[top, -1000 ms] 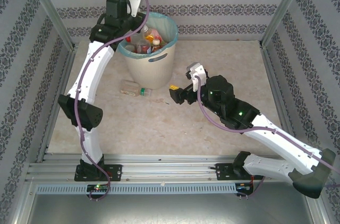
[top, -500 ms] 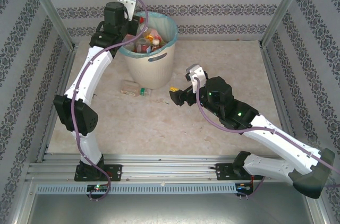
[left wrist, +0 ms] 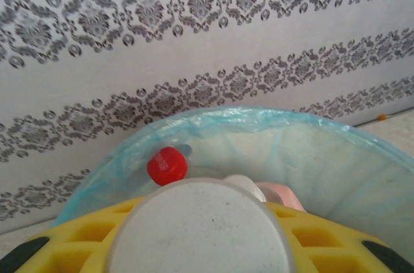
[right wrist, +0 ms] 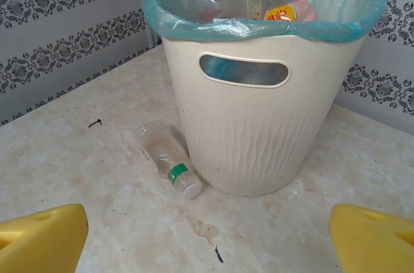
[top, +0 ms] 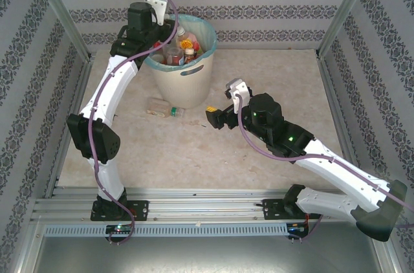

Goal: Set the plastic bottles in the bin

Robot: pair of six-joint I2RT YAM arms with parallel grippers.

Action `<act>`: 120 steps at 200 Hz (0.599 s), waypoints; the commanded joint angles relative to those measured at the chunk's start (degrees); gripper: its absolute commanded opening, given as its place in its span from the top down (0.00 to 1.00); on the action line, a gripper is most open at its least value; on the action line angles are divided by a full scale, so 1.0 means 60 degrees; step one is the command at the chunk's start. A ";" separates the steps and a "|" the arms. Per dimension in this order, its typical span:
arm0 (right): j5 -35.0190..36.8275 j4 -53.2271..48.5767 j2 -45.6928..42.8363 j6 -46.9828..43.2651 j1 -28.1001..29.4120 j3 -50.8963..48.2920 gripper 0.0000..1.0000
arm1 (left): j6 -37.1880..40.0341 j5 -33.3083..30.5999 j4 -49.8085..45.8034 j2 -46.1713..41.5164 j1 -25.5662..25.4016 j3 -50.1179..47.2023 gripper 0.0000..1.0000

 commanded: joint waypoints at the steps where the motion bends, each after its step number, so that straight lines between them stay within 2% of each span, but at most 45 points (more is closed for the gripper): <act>1: 0.0007 0.0087 -0.0034 0.0242 -0.0102 -0.0102 0.05 | -0.0459 0.0448 -0.0572 0.0050 0.0080 -0.0305 1.00; 31: -0.0009 0.0037 0.0019 0.0273 -0.0101 -0.0186 0.05 | -0.0311 0.0043 -0.0527 0.0297 0.0081 -0.0986 1.00; 81: 0.0005 -0.0007 -0.0003 0.0283 -0.0110 -0.0241 0.05 | -0.0563 0.0096 0.0320 0.0472 0.0103 -0.2368 1.00; 120: 0.0009 -0.0003 0.0050 0.0313 -0.0132 -0.0322 0.04 | -0.0550 -0.0050 0.0367 0.0476 0.0116 -0.2795 1.00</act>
